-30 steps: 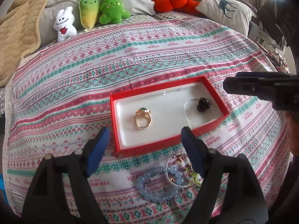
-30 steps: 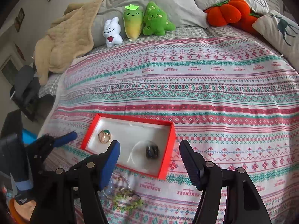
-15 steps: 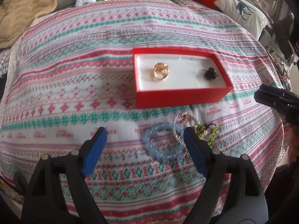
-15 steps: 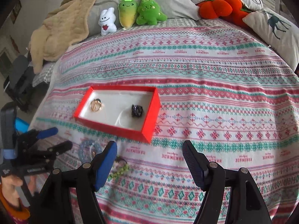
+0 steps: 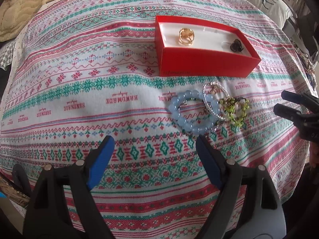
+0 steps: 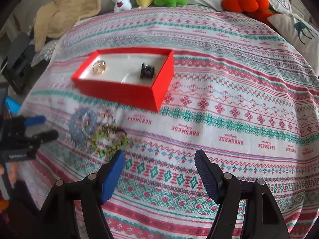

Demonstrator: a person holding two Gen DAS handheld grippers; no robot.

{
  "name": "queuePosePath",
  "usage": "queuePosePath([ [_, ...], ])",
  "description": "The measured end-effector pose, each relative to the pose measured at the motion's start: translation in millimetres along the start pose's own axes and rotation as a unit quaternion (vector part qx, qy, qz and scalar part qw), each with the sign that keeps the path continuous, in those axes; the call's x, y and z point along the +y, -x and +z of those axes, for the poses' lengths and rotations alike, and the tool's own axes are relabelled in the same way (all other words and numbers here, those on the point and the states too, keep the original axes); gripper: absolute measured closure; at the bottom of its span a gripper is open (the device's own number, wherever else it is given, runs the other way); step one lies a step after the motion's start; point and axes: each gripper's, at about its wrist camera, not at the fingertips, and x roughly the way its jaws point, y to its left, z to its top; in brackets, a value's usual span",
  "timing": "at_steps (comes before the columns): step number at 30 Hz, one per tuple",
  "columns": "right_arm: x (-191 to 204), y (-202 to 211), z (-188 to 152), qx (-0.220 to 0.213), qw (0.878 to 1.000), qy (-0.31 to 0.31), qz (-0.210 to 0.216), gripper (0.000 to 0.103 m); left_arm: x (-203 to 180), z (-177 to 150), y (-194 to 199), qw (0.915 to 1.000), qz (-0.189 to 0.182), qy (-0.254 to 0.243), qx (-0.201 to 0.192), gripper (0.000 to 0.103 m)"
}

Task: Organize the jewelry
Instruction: 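Open both tools and lift them away from the red box, then grasp the blue bead bracelet with the left tool while the right tool grasps the green bracelet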

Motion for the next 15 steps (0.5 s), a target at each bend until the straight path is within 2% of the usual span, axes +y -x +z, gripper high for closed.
queuePosePath([
  [8,12.0,-21.6,-0.3,0.015,1.000,0.018,0.006,0.029,-4.0,-9.5,-8.1,0.9999,0.011,-0.010,0.008,0.019],
  [15,33.2,-37.1,17.7,0.016,0.999,0.028,0.017,0.031,8.2,-7.4,-10.2,0.9998,0.012,0.017,0.008,0.019],
])
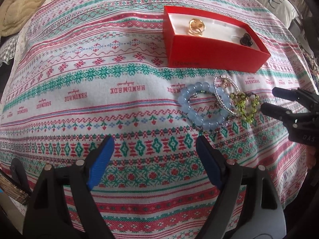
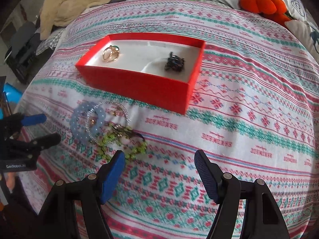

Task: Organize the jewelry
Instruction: 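Grasp the blue bead bracelet with the left tool while the right tool grasps the green bracelet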

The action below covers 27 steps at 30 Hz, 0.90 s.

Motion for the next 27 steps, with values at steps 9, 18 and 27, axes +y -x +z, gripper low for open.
queuePosePath([
  [9,26.2,-22.6,4.0,0.019,0.997,0.062,-0.034,0.066,4.0,3.9,1.1,1.0000,-0.004,0.001,-0.005,0.019],
  [18,10.4,-10.7,-4.0,0.023,0.998,0.050,0.001,0.096,-14.3,12.1,0.2,0.9997,-0.012,-0.017,-0.008,0.028],
  [27,-6.9,30.0,-6.2,-0.022,1.000,0.022,0.004,0.097,-6.7,19.0,-3.3,0.9987,-0.044,0.024,-0.006,0.061],
])
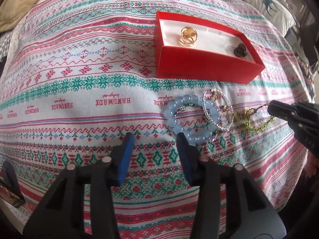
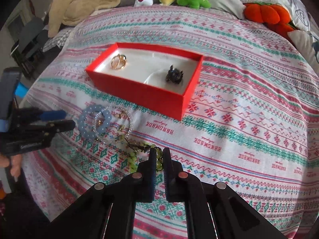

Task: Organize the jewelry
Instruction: 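Grasp the blue bead bracelet with the left tool while the right tool grasps the green bracelet, then carry the blue bracelet into the red box with the left tool while the right tool lowers the green one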

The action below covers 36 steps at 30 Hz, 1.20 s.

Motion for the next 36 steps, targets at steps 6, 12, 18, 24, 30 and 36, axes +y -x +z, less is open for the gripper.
queuePosePath([
  [6,-10.3,8.4,-1.7,-0.008,1.000,-0.014,-0.003,0.097,13.0,6.8,-2.7,0.9956,-0.070,0.062,0.009,0.068],
  [12,-12.7,5.0,0.3,0.000,1.000,-0.015,0.001,0.097,11.0,16.6,-13.6,0.9940,-0.068,0.085,0.014,0.070],
  [18,-11.7,-2.4,4.3,0.004,1.000,-0.017,0.000,0.097,3.5,24.1,-24.0,0.9949,-0.053,0.084,0.018,0.082],
  [24,-14.2,-9.6,6.4,0.013,1.000,-0.020,-0.001,0.097,-7.7,29.0,-35.2,0.9973,-0.041,0.057,0.021,0.084],
  [30,-14.1,-6.8,9.0,0.008,1.000,-0.019,0.000,0.097,-2.4,27.3,-32.5,0.9974,-0.050,0.050,0.014,0.090],
  [36,-10.8,11.6,13.7,-0.021,1.000,-0.017,0.009,0.097,3.0,24.4,-2.1,0.9970,-0.062,0.042,-0.022,0.090],
])
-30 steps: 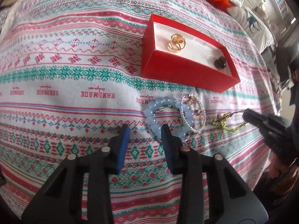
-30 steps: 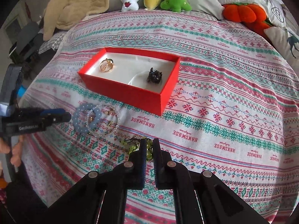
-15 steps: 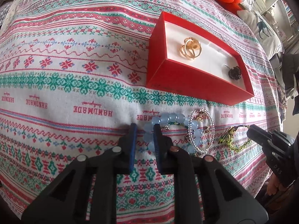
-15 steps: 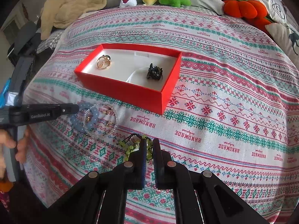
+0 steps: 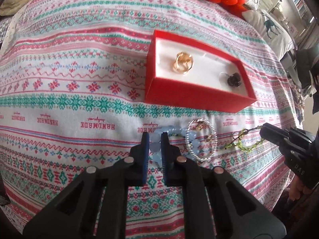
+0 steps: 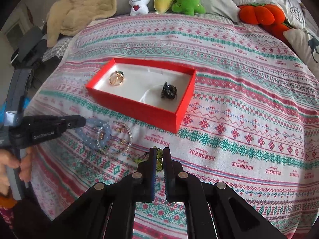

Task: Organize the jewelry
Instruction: 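Carry the blue bracelet into the red box with the left tool while the right tool lowers the green one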

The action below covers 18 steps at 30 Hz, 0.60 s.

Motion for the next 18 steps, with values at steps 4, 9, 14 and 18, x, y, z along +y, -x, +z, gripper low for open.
queuePosePath([
  [4,5.0,8.3,2.1,-0.012,1.000,0.001,0.004,0.097,-1.7,-0.8,18.8,0.9996,-0.010,-0.007,-0.026,0.090],
  [9,8.6,17.3,6.8,-0.024,1.000,-0.001,0.009,0.097,-6.0,-3.7,36.7,0.9983,-0.019,-0.018,-0.053,0.090],
  [14,8.1,28.9,11.1,-0.040,0.999,-0.011,0.015,0.097,-13.6,0.7,49.9,0.9966,-0.023,-0.028,-0.074,0.090],
  [18,6.4,38.2,14.8,-0.053,0.998,-0.021,0.019,0.097,-20.5,6.1,59.6,0.9953,-0.028,-0.030,-0.088,0.090],
])
